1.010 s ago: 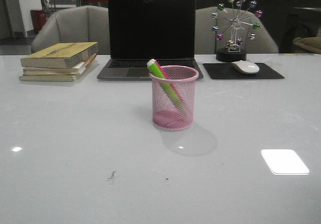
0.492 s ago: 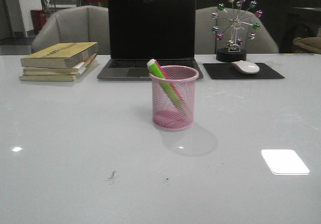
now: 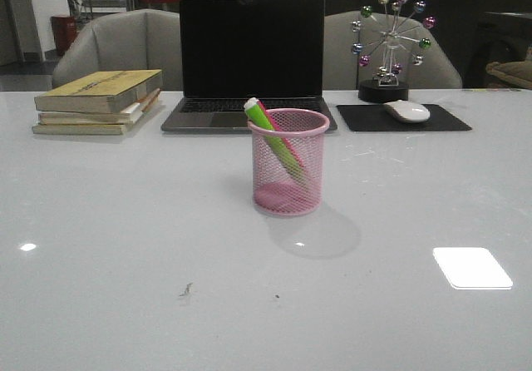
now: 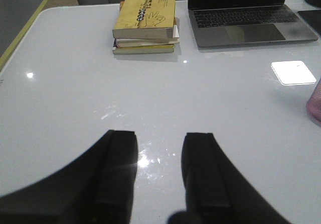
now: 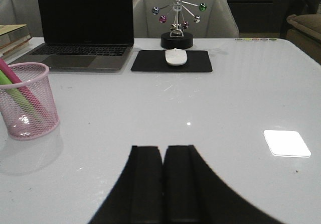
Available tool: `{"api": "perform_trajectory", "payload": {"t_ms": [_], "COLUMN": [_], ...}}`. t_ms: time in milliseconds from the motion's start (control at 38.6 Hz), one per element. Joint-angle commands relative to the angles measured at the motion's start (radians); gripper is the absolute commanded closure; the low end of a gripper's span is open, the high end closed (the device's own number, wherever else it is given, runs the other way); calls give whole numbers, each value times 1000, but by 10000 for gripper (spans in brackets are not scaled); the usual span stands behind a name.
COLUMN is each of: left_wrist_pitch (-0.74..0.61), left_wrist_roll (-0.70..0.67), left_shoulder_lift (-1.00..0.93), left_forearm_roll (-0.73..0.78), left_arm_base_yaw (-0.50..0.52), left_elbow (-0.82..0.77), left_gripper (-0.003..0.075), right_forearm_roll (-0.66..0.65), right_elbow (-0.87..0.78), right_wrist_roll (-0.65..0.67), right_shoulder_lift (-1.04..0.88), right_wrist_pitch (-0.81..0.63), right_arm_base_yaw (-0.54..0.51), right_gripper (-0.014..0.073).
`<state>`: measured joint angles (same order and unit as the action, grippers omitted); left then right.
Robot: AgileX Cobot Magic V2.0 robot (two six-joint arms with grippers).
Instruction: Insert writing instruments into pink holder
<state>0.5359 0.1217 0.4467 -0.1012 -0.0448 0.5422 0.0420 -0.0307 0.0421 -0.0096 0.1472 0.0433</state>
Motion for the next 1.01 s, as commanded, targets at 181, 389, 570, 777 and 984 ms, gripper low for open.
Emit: {"api": "perform_trajectory", "payload": {"t_ms": [181,389,570,777,984], "left_wrist_pitch": [-83,-107,-301,-451,-464], "left_wrist_roll": [-6,-6,-6,-6,-6], "left_shoulder_lift": [6,-22,-170,-381,-471], "left_forearm_roll": [-9,-11,-28,-28,-26], "left_arm_base_yaw": [2,2,2,2,2], "left_elbow": [29,7,-116,-237,-295], "left_gripper": [422,535,621,621,621], "right_forearm_roll": [-2,-2,-2,-2,-2], "right_elbow": [-1,-1,-1,-1,-1], "right_wrist_roll": [-9,-9,-9,-9,-9], "right_shoulder_lift": [-19,-19,-19,-19,-19], "right_wrist_pitch": [-79,-79,-79,-79,-78], "right_arm_base_yaw": [-5,-5,-5,-5,-5], "right_gripper": [544,544,544,544,544]}}
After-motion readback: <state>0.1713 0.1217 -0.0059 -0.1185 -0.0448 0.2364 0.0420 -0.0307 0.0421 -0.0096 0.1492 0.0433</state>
